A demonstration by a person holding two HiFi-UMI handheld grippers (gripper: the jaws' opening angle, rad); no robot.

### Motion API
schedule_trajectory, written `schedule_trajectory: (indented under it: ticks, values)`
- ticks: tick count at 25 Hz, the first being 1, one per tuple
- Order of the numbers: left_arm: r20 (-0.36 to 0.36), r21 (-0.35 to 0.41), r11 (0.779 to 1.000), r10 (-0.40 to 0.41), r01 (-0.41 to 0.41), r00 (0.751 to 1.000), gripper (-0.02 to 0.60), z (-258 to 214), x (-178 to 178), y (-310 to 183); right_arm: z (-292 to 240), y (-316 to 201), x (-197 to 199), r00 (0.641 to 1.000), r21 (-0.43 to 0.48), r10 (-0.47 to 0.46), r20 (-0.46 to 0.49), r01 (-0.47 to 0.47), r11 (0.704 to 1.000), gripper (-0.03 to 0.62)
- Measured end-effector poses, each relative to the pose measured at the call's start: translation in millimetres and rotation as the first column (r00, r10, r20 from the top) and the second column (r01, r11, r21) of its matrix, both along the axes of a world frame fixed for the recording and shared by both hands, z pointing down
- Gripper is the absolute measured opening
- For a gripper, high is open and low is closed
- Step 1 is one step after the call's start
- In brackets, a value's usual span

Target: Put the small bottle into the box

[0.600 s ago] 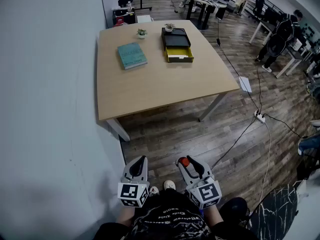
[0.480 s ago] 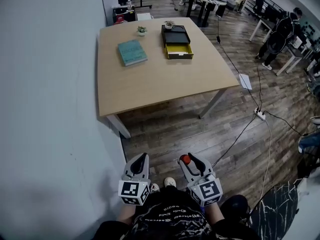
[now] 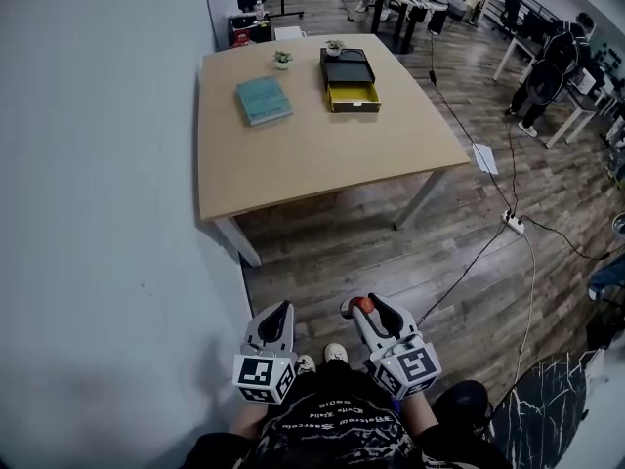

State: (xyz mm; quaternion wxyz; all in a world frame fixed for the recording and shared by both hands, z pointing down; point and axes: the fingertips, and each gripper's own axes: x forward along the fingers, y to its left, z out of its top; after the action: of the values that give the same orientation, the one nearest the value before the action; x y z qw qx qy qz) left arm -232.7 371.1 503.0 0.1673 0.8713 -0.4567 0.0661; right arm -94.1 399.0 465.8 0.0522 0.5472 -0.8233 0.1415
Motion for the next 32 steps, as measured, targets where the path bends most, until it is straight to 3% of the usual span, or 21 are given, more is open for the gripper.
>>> schedule_trajectory:
  ticks: [5, 18, 25, 32]
  values:
    - [0.005, -0.006, 1.0, -0.003, 0.003, 1.0, 0.003, -1, 12, 1, -2, 0, 14, 1.0, 0.002, -0.004, -0.014, 0.004, 1.0, 0.147]
    - [0.013, -0.007, 0.999, -0.053, 0.053, 0.999, 0.003, 4, 86, -11, -10, -21, 89, 0.994, 0.029, -0.053, -0.092, 0.056, 0.998, 0.146]
    - [0.026, -0.017, 1.0, 0.006, -0.005, 1.0, 0.003, 20, 120, -26, 15, -31, 108, 0.995, -0.008, -0.027, -0.098, 0.026, 1.0, 0.147]
    - [0.035, -0.022, 0.999, 0.046, -0.045, 0.998, 0.003, 26, 128, -71, 20, -71, 119, 0.994, -0.004, 0.029, -0.103, -0.03, 1.0, 0.147]
